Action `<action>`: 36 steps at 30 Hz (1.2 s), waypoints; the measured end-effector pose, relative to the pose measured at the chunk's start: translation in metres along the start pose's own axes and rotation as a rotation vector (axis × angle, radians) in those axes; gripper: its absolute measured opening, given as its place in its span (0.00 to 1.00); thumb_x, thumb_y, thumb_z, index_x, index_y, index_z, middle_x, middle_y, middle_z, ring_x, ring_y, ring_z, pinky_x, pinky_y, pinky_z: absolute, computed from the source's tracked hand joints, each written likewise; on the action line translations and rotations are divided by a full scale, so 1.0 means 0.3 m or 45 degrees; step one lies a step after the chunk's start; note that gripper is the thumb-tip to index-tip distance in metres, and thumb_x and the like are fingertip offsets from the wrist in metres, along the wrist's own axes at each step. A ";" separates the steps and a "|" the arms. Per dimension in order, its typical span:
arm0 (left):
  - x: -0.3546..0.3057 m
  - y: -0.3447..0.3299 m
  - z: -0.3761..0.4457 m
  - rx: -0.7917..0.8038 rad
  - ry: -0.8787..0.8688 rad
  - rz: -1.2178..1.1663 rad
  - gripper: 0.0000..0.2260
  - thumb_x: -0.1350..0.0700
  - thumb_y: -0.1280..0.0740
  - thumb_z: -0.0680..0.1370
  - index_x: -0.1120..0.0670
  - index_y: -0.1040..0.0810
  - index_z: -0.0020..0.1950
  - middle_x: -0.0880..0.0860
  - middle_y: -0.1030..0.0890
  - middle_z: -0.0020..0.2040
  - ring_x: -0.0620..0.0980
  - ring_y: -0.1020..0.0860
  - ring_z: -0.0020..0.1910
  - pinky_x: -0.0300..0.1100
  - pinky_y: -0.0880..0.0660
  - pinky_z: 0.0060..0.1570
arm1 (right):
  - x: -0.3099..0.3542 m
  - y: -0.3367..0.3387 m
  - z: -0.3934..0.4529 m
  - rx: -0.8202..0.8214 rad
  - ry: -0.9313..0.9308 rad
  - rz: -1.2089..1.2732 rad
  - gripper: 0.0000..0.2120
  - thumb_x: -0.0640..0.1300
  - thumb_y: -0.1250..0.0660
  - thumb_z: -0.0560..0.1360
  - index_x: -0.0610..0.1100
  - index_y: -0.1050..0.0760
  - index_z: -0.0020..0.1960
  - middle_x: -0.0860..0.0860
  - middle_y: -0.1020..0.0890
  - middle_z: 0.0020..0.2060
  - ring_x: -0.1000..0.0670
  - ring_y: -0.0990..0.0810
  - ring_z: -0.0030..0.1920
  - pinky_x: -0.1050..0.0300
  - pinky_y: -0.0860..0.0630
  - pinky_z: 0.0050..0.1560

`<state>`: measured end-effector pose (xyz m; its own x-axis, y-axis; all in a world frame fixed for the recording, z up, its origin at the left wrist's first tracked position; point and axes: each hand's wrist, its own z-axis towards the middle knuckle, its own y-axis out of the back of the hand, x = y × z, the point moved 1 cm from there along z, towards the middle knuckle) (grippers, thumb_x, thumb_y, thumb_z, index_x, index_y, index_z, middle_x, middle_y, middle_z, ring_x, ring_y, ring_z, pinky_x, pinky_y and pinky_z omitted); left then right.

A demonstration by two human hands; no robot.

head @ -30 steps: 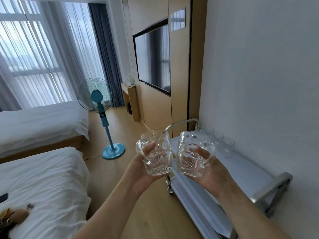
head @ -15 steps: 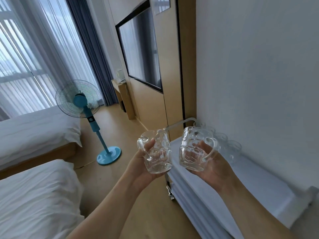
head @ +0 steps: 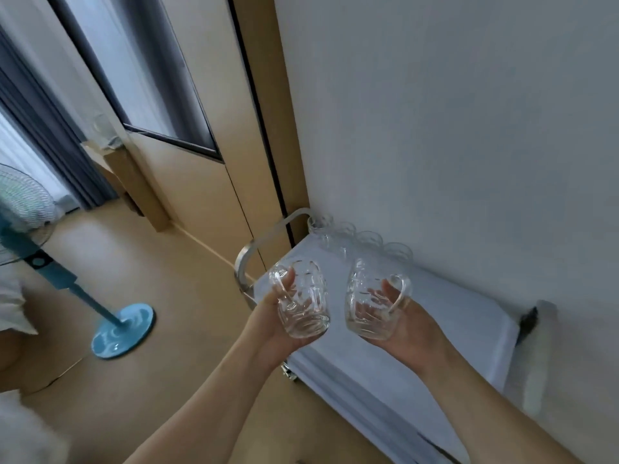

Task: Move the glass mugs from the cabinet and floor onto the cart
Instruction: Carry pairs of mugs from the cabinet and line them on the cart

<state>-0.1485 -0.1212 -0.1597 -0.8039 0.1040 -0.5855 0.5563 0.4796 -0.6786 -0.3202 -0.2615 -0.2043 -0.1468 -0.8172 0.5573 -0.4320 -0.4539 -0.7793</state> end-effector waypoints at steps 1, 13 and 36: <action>-0.012 0.013 0.038 0.006 0.037 0.007 0.19 0.44 0.34 0.80 0.59 0.16 0.56 0.57 0.21 0.53 0.55 0.23 0.51 0.52 0.31 0.61 | -0.011 0.053 0.043 0.004 0.006 0.126 0.29 0.50 0.15 0.60 0.43 0.22 0.55 0.46 0.21 0.48 0.46 0.22 0.52 0.51 0.36 0.72; -0.136 0.214 0.472 0.136 0.462 0.231 0.24 0.45 0.25 0.73 0.59 0.22 0.61 0.59 0.21 0.51 0.57 0.22 0.47 0.52 0.29 0.58 | -0.085 0.161 0.174 -0.626 0.338 0.327 0.13 0.36 0.25 0.66 0.43 0.20 0.50 0.43 0.20 0.40 0.43 0.19 0.37 0.50 0.22 0.46; 0.142 0.042 0.882 -0.288 0.185 1.029 0.47 0.58 0.17 0.53 0.46 0.37 0.66 0.50 0.23 0.58 0.46 0.23 0.56 0.45 0.28 0.54 | 0.062 0.582 0.193 -1.358 0.294 -0.180 0.26 0.39 0.18 0.62 0.43 0.21 0.58 0.45 0.15 0.49 0.45 0.15 0.49 0.50 0.18 0.50</action>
<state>-0.1199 -0.3413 -0.3105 -0.2055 0.5927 -0.7787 0.9278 0.3711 0.0375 -0.3468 -0.3766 -0.3467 -0.1505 -0.6454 0.7489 -0.9886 0.0926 -0.1189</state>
